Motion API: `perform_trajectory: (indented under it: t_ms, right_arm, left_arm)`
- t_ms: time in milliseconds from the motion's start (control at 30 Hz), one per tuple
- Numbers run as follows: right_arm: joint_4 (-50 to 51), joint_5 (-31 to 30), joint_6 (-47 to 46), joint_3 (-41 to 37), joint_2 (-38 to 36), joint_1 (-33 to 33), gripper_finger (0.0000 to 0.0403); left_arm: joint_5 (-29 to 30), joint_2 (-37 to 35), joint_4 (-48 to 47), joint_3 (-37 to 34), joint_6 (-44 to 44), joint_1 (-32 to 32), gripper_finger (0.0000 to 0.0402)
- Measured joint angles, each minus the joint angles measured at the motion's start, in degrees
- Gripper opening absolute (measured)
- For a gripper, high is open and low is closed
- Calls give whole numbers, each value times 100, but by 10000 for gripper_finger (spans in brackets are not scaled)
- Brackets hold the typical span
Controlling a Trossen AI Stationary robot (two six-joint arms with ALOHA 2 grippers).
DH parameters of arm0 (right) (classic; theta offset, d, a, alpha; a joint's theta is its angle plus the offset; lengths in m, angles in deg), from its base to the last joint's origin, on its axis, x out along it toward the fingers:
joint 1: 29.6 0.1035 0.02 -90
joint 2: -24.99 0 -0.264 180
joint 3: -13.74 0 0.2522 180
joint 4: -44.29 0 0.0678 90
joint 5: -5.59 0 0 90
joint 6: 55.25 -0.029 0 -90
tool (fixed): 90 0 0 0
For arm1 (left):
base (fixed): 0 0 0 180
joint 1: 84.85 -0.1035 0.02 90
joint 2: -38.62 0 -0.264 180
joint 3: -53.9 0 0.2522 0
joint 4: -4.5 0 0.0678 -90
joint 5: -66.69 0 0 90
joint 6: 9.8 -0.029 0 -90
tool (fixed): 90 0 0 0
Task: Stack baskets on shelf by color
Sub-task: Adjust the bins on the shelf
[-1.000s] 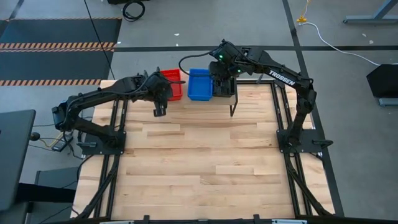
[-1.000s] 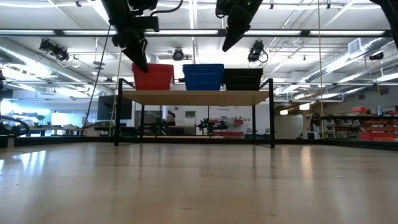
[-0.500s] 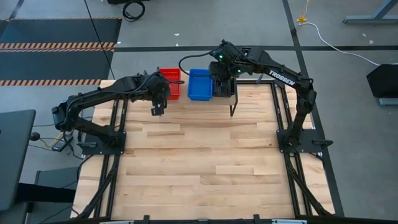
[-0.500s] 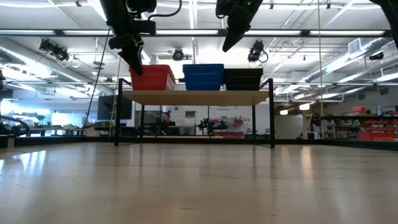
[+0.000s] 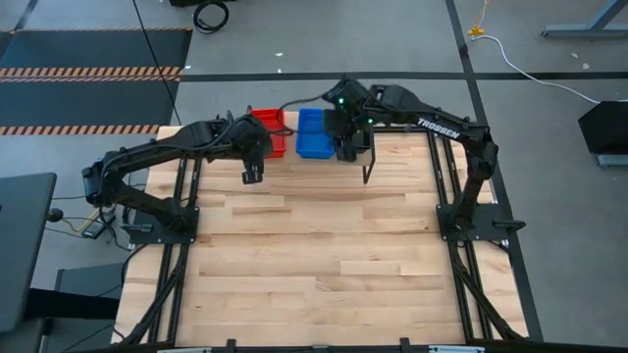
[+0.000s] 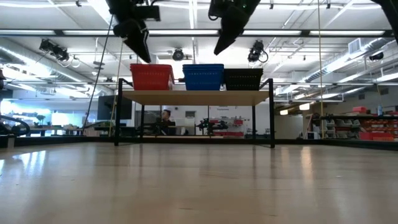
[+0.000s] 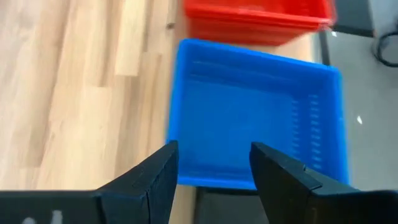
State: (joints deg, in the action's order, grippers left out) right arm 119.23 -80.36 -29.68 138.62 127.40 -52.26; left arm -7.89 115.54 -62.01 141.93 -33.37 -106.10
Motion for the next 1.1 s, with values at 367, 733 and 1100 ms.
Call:
perform_trajectory:
  t_ms: [367,733,1100]
  right_arm:
    - [-572,-140,-50,-141,206,343,237]
    - [-630,-470,-164,-145,820,359,242]
    - [-768,-104,-11,-145,820,331,179]
  left_arm:
    - [-116,-25,-162,319,40,-7,84]
    - [-210,-4,-402,316,62,-19,82]
    - [-212,-4,-417,316,100,-14,74]
